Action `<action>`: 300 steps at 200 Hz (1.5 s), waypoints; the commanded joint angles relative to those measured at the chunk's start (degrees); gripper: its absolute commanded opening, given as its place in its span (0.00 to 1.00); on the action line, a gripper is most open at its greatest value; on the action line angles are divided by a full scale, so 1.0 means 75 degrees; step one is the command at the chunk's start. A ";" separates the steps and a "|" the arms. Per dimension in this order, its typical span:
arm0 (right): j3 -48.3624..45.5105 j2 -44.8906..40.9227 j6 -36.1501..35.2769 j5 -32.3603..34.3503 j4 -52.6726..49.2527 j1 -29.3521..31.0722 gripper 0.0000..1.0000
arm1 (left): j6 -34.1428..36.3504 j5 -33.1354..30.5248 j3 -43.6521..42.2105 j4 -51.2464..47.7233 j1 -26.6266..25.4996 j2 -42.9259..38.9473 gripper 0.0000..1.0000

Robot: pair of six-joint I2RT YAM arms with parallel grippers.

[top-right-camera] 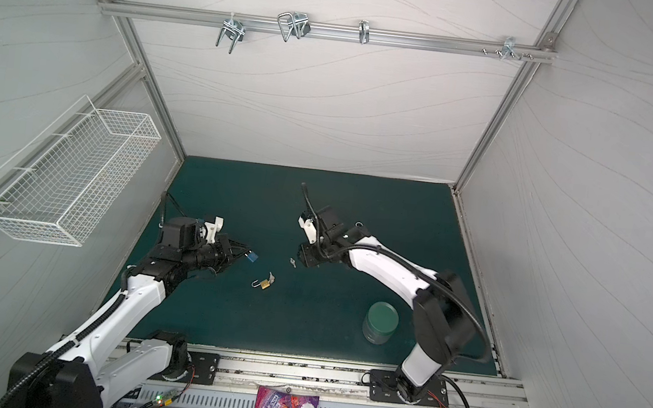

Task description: Lock with the key

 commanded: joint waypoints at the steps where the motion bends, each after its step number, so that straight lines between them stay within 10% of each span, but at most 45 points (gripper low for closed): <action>1: -0.0790 -0.1045 -0.0728 0.0345 0.0730 -0.0036 0.46 | 0.0085 0.0361 0.0465 0.0702 -0.0377 0.0131 0.00; 43: -0.1423 -0.2637 -0.1565 -0.0163 0.0588 -0.0042 0.67 | 0.0114 -0.0190 0.1067 0.1263 -0.1947 0.0649 0.00; 131: -0.0977 -0.2740 -0.0468 -0.0193 -0.0398 0.0644 0.65 | -0.0226 -0.1376 0.1781 0.1908 -0.3789 0.1811 0.00; 300: -0.0638 -0.1452 -0.0126 -0.0151 0.0111 0.0781 0.44 | -0.0271 -0.1468 0.1773 0.1870 -0.4036 0.1797 0.00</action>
